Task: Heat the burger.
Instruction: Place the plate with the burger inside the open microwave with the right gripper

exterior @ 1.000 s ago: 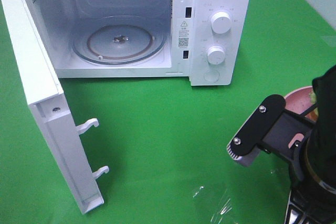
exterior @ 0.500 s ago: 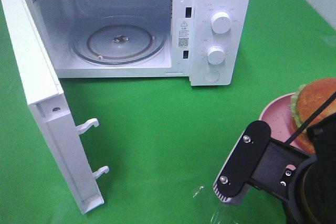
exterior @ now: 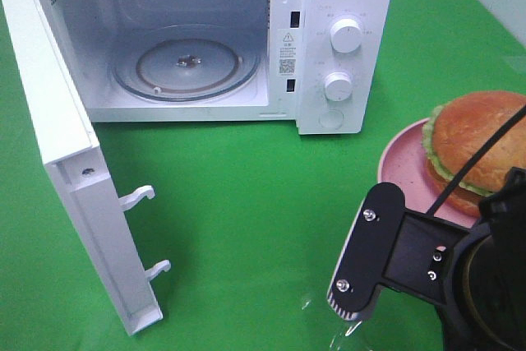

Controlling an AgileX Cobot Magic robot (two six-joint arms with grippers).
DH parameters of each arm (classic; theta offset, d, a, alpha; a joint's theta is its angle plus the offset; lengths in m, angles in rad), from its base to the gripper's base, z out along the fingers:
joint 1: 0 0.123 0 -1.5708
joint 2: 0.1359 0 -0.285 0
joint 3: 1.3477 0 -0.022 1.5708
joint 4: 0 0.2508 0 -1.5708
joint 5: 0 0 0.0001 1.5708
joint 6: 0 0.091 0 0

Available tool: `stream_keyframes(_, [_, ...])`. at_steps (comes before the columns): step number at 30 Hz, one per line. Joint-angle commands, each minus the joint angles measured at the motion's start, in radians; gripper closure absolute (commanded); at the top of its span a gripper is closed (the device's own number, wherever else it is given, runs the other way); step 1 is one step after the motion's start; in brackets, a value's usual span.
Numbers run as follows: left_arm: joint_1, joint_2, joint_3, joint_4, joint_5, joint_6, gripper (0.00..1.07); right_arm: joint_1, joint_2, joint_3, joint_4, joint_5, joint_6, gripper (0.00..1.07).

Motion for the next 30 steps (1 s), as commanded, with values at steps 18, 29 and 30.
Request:
stream_keyframes(18, [-0.006,-0.017,0.001,-0.004,-0.013,-0.001,0.09,0.001,-0.011,-0.001,-0.152,-0.263,-0.391,1.07])
stream_keyframes(29, [-0.006,-0.017,0.001,-0.004,-0.013,-0.001,0.09,-0.097,-0.011,-0.001,-0.19,-0.425,-0.665,1.07])
stream_keyframes(30, [-0.006,-0.017,0.001,-0.004,-0.013,-0.001,0.09,-0.133,-0.011,-0.001,-0.188,-0.447,-0.722,1.07])
